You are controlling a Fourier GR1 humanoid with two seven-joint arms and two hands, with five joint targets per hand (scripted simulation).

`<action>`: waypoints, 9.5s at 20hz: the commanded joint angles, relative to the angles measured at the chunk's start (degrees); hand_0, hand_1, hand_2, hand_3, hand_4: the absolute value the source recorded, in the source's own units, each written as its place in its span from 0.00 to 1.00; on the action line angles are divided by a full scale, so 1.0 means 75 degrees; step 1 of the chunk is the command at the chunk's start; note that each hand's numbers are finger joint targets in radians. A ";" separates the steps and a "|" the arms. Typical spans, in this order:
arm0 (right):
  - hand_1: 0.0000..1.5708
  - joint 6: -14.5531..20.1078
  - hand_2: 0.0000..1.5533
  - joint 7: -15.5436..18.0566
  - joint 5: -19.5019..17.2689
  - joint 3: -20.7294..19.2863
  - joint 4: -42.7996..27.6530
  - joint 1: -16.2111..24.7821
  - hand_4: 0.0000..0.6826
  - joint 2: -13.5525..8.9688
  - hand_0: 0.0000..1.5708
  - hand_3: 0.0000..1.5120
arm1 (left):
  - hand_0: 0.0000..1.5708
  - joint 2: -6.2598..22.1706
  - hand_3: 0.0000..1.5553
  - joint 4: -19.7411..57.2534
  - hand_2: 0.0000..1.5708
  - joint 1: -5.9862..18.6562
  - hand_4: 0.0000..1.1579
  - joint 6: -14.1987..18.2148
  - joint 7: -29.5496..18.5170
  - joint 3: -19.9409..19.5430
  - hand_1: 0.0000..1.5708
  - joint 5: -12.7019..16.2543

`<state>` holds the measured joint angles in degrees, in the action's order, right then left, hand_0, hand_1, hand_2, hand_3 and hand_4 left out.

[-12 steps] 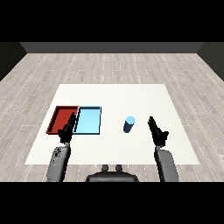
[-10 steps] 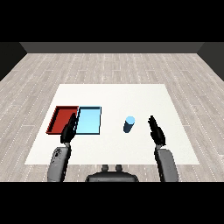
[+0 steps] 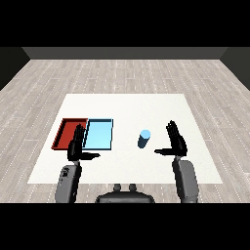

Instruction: Pick the blue can and put it in the blue box

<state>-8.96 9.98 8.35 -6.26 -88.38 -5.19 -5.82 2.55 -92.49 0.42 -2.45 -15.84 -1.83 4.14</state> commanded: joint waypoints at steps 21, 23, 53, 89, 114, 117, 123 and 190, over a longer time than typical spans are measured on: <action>0.00 -0.1058 0.00 0.1104 0.0831 -0.0735 0.2485 -0.1090 0.00 -0.0468 0.00 0.00 | 0.00 -0.0152 0.00 0.0301 0.00 -0.0164 0.00 -0.0368 -0.1157 -0.0083 0.00 0.0508; 0.00 -0.0774 0.00 0.0843 0.0816 -0.0574 0.2243 -0.0986 0.00 -0.0214 0.00 0.00 | 0.00 0.0216 0.00 0.0383 0.00 0.0361 0.00 -0.0638 -0.0789 -0.0502 0.00 0.0930; 0.00 -0.0091 0.00 0.1720 0.0506 0.0042 0.4490 -0.1642 0.00 0.0605 0.00 0.00 | 0.00 0.0229 0.00 0.0258 0.00 0.0126 0.00 -0.0536 -0.1037 -0.0573 0.00 0.0904; 0.00 0.0352 0.00 0.2591 0.0482 0.0048 0.7606 -0.3934 0.00 0.0771 0.00 0.00 | 0.00 0.0199 0.00 0.0176 0.00 0.0016 0.00 -0.0525 -0.1224 -0.0572 0.00 0.0927; 0.94 0.1582 0.94 0.1543 0.0023 0.0848 0.5374 -0.3884 0.95 0.0557 0.94 0.94 | 0.00 -0.0292 0.00 0.0781 0.00 0.0439 0.00 -0.0112 -0.0852 0.0361 0.00 0.0079; 0.95 0.1252 0.93 0.1968 0.0032 0.0768 0.5383 -0.3720 0.95 0.0436 0.95 0.93 | 0.00 -0.0335 0.00 0.0375 0.00 0.0007 0.00 0.0507 -0.0618 0.1225 0.00 0.0075; 0.91 0.1525 0.93 0.1024 -0.0083 0.1199 0.3511 -0.3626 0.97 0.0638 0.91 0.94 | 0.00 -0.0326 0.00 0.1430 0.00 0.1082 0.00 0.0015 -0.0384 0.0973 0.00 0.0281; 0.93 0.3877 0.94 0.1261 0.1247 0.5410 0.2707 -0.3996 0.88 0.0768 0.93 0.92 | 0.13 -0.0276 0.00 0.5651 0.19 0.4601 0.26 0.4382 -0.0180 0.4858 0.13 -0.0052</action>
<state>20.26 19.12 15.93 33.33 -68.59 -33.03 -1.36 2.73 -53.96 29.63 27.02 -21.55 31.78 9.40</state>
